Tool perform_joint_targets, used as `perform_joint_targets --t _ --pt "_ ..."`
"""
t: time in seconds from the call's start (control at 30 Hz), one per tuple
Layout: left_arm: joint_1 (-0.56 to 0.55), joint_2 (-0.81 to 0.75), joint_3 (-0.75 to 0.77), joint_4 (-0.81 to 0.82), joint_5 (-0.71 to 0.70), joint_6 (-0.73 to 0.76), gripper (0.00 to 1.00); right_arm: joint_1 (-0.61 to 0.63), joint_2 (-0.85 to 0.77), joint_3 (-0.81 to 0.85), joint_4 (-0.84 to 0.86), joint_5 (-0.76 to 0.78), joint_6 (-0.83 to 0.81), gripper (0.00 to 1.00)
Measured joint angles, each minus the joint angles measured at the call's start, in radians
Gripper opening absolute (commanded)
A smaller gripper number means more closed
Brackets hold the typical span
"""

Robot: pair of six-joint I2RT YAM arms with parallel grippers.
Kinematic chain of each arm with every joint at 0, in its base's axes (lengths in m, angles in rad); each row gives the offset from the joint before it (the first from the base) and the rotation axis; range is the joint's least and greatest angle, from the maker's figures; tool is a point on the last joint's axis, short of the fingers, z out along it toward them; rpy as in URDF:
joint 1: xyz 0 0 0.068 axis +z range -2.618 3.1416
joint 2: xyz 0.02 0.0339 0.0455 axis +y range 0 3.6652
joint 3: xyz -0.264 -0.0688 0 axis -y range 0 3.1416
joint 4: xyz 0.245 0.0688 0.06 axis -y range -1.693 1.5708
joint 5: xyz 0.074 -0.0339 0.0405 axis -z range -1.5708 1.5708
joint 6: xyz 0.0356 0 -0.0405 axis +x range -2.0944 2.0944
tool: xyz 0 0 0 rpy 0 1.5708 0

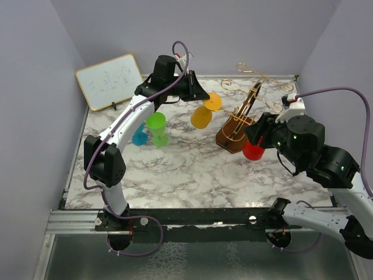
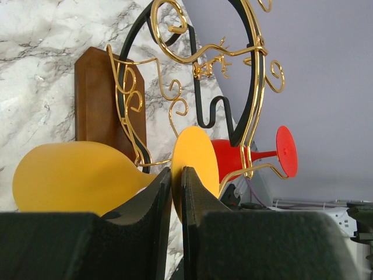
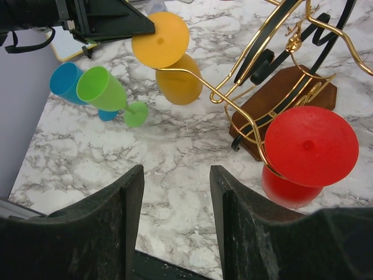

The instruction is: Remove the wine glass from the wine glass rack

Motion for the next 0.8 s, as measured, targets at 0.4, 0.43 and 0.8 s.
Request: perform_joint_targets --t 0.4,0.43,0.8 --pt "0.000 -0.070 -0.077 0.042 0.007 -0.044 0.00 0.000 -0.008 -0.002 0.016 -0.004 0.001 0.49" --pt "0.000 -0.076 -0.087 0.049 0.007 -0.049 0.00 0.000 -0.008 -0.002 0.016 -0.004 0.001 0.49" --pt "0.000 -0.139 -0.174 0.129 0.031 -0.124 0.00 0.000 -0.008 -0.020 0.030 -0.012 0.001 0.49"
